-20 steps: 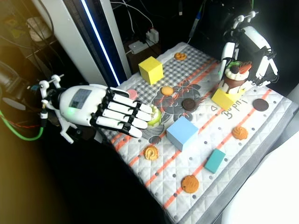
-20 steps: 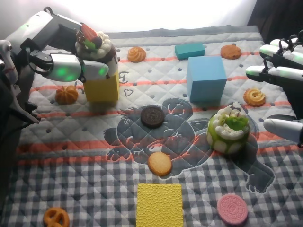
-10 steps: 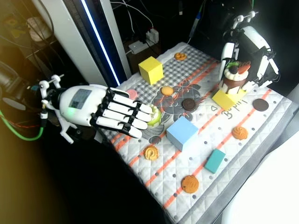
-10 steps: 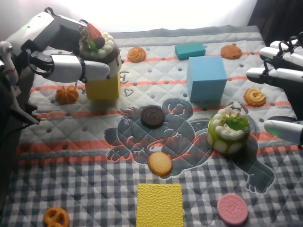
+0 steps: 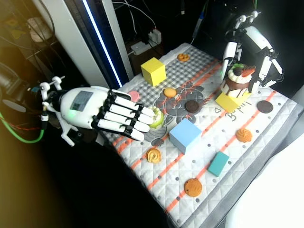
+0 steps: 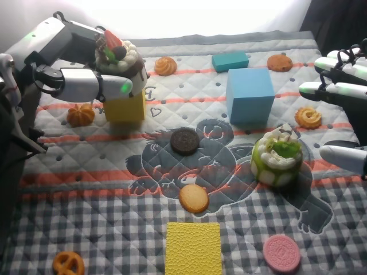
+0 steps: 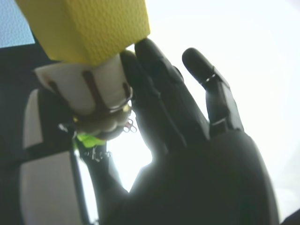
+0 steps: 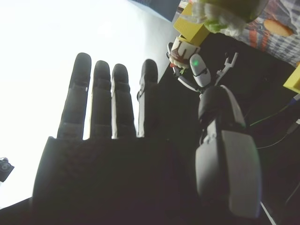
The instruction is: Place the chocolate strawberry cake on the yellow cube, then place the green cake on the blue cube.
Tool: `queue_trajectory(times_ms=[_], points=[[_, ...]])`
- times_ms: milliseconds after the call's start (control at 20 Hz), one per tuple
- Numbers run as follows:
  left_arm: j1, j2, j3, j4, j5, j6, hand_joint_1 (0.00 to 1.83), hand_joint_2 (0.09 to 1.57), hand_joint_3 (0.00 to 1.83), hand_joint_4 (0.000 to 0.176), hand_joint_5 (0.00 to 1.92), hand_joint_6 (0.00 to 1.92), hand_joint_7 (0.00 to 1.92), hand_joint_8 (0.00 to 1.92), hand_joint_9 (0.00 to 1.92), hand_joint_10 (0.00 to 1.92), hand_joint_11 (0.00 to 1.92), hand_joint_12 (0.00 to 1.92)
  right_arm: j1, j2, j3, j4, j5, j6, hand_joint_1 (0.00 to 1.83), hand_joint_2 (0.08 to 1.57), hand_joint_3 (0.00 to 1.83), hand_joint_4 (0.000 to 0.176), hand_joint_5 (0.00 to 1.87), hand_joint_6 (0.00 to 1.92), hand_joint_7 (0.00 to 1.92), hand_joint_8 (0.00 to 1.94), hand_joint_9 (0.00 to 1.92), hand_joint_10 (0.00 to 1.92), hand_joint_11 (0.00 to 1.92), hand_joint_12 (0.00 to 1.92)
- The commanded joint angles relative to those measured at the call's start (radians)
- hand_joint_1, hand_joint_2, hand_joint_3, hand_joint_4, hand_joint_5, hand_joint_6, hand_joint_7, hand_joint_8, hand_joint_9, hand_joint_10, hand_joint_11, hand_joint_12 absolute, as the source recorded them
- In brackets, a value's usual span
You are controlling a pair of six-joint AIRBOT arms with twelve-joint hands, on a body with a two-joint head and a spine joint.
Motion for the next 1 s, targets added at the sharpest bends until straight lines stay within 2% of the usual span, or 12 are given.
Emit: queue_trajectory(times_ms=[0,100,150,200,250,300,350,450,650,700,850,950], points=[[0.0,0.008,-0.003,0.023,-0.112,-0.009,1.04,1.0,0.0,0.0,0.94,0.0,1.13,0.01,0.94,0.22,0.1,1.5,0.005,0.0,0.003,0.005,0.122,0.005,0.22,1.2,0.0,0.097,0.4,0.0,0.19,0.0,0.18,0.0,0.07,0.53],[0.009,0.016,-0.016,0.029,-0.126,-0.009,1.05,0.98,0.0,0.0,0.93,0.0,1.13,0.01,0.95,0.23,0.1,1.5,0.005,0.0,0.003,0.005,0.122,0.005,0.22,1.2,0.0,0.083,0.4,0.0,0.19,0.0,0.19,0.0,0.08,0.53],[0.015,0.021,-0.025,0.033,-0.135,-0.009,1.04,0.97,0.0,0.0,0.86,0.0,1.06,0.0,0.91,0.21,0.08,1.5,0.004,0.0,0.003,0.005,0.122,0.005,0.24,1.2,0.0,0.074,0.41,0.0,0.2,0.0,0.19,0.01,0.09,0.53],[0.02,0.026,-0.032,0.037,-0.142,-0.009,1.03,0.96,0.0,0.0,0.8,0.0,0.99,0.0,0.88,0.2,0.09,1.48,0.004,0.0,0.003,0.005,0.122,0.005,0.24,1.2,0.0,0.073,0.41,0.0,0.2,0.0,0.19,0.0,0.09,0.53],[0.025,0.032,-0.038,0.039,-0.148,-0.009,1.01,0.94,0.0,0.006,0.7,0.0,0.82,0.0,0.78,0.14,0.06,1.43,0.003,0.0,0.003,0.006,0.122,0.005,0.24,1.2,0.0,0.076,0.41,0.0,0.2,0.0,0.19,0.0,0.09,0.53],[0.028,0.037,-0.043,0.04,-0.152,-0.009,1.01,0.93,0.0,0.025,0.64,0.0,0.73,0.0,0.72,0.1,0.04,1.41,0.002,0.0,0.002,0.007,0.122,0.005,0.22,1.2,0.0,0.084,0.41,0.0,0.2,0.0,0.19,0.0,0.09,0.53],[0.028,0.04,-0.044,0.04,-0.153,-0.009,0.99,0.91,0.0,0.053,0.57,0.0,0.64,0.0,0.64,0.06,0.01,1.39,0.002,0.0,0.002,0.008,0.122,0.005,0.22,1.21,0.0,0.08,0.4,0.0,0.2,0.0,0.19,0.0,0.09,0.53],[0.03,0.043,-0.047,0.04,-0.155,-0.009,0.96,0.89,0.0,0.073,0.5,0.0,0.59,0.0,0.59,0.02,0.0,1.35,0.001,0.0,0.002,0.009,0.122,0.005,0.21,1.2,0.0,0.082,0.41,0.0,0.19,0.0,0.19,0.0,0.08,0.52],[0.03,0.044,-0.049,0.044,-0.157,-0.009,0.89,0.88,0.0,0.142,0.35,0.0,0.45,0.0,0.45,0.0,0.0,1.21,0.001,0.0,0.002,0.009,0.122,0.005,0.19,1.2,0.0,0.085,0.41,0.0,0.2,0.0,0.19,0.0,0.09,0.52],[0.031,0.045,-0.051,0.045,-0.16,-0.009,0.9,0.88,0.0,0.146,0.33,0.0,0.43,0.0,0.43,0.0,0.0,1.21,0.001,0.0,0.002,0.009,0.122,0.005,0.2,1.2,0.0,0.077,0.42,0.01,0.2,0.0,0.2,0.01,0.09,0.52],[0.035,0.052,-0.057,0.045,-0.167,-0.009,0.89,0.87,0.0,0.158,0.28,0.0,0.4,0.0,0.4,0.0,0.0,1.16,0.0,0.0,0.002,0.01,0.122,0.005,0.19,1.19,0.0,0.087,0.41,0.0,0.19,0.0,0.19,0.0,0.09,0.51],[0.038,0.06,-0.067,0.047,-0.178,-0.009,0.84,0.86,0.0,0.173,0.19,0.0,0.26,0.0,0.29,0.0,0.0,0.92,0.0,0.0,0.002,0.011,0.122,0.005,0.21,1.2,0.0,0.076,0.4,0.0,0.19,0.0,0.19,0.0,0.08,0.51]])
